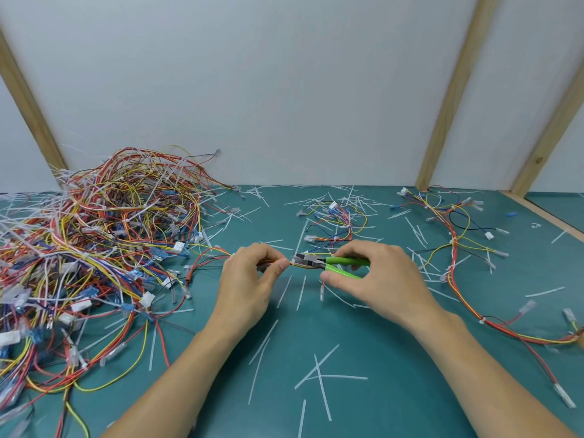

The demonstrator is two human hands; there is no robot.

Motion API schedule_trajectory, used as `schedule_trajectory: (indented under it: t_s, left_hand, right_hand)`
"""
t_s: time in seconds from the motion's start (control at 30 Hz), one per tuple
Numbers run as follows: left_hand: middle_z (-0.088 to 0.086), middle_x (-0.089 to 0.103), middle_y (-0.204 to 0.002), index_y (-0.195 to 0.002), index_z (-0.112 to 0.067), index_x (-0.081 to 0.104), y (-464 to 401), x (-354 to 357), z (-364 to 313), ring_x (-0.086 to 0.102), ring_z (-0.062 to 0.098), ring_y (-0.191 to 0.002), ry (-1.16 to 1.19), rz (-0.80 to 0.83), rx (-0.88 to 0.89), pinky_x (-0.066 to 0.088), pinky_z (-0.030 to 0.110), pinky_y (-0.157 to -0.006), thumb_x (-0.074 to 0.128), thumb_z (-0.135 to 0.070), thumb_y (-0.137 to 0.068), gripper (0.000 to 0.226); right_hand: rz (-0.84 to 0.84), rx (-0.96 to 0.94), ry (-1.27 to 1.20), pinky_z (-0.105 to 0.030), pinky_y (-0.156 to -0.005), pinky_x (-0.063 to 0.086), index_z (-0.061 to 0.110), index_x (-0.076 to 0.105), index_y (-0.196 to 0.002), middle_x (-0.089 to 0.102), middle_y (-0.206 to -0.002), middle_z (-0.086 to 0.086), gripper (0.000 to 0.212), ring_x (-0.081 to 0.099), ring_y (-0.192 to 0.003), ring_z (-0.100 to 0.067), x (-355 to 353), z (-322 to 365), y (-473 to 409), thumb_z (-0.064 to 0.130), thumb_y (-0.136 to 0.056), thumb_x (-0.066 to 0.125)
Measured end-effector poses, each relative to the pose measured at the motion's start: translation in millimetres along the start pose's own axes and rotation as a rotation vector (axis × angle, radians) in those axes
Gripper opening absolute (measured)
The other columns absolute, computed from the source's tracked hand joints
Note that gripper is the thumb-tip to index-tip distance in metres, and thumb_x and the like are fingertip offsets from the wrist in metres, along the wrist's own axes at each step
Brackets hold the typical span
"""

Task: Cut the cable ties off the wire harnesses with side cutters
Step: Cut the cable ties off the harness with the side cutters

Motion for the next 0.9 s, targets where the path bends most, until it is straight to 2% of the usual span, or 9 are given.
schedule_trajectory:
  t_s: [0.13, 0.53, 0.77, 0.9]
  left_hand:
    - [-0.017, 0.064, -0.077, -0.078, -0.031, 0.066, 0.1, -0.6, -2.0, 0.056, 0.009, -0.083, 0.024, -0.004, 0.011, 0.046, 0.039, -0.082, 0.074, -0.020, -0.090, 0.018]
    - [-0.020, 0.062, -0.075, -0.078, -0.032, 0.067, 0.2, -1.0, -3.0, 0.054, 0.006, -0.083, 0.009, -0.019, 0.048, 0.044, 0.033, -0.080, 0.076, -0.018, -0.088, 0.019]
    - [-0.027, 0.062, -0.083, -0.078, -0.033, 0.066, 0.8, -0.5, -3.3, 0.054, 0.004, -0.083, -0.012, -0.021, 0.070, 0.041, 0.030, -0.079, 0.076, -0.018, -0.088, 0.020]
    - [-0.025, 0.063, -0.081, -0.079, -0.031, 0.068, 1.2, 0.6, -2.3, 0.054, 0.004, -0.083, -0.027, -0.024, 0.091, 0.041, 0.029, -0.078, 0.076, -0.019, -0.088, 0.017]
  right_hand:
    - [0.003, -0.003, 0.003, -0.033, -0.080, 0.055, 0.042, 0.072, -0.091, 0.070, -0.084, 0.027, 0.042, 0.064, -0.088, 0.001, 0.1, 1.2, 0.0, 0.077, -0.068, 0.071]
    - [0.005, 0.014, -0.045, -0.030, -0.068, 0.051, 0.036, 0.074, -0.081, 0.069, -0.073, 0.020, 0.036, 0.061, -0.074, -0.005, 1.3, -1.6, -0.5, 0.069, -0.068, 0.081]
    - [0.040, 0.031, -0.098, -0.034, -0.068, 0.052, 0.031, 0.070, -0.075, 0.069, -0.071, 0.017, 0.036, 0.061, -0.071, -0.009, 2.9, -1.2, -0.2, 0.064, -0.068, 0.083]
    - [0.058, 0.013, -0.077, -0.030, -0.062, 0.048, 0.028, 0.065, -0.073, 0.067, -0.069, 0.016, 0.037, 0.059, -0.069, -0.008, 2.8, -1.1, -0.5, 0.061, -0.069, 0.082]
Point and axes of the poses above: each hand's wrist, its own y-axis away from the middle knuckle, its own x-axis out of the palm, z = x × y, the point moved 5 cm from there along -y, towards the middle knuckle
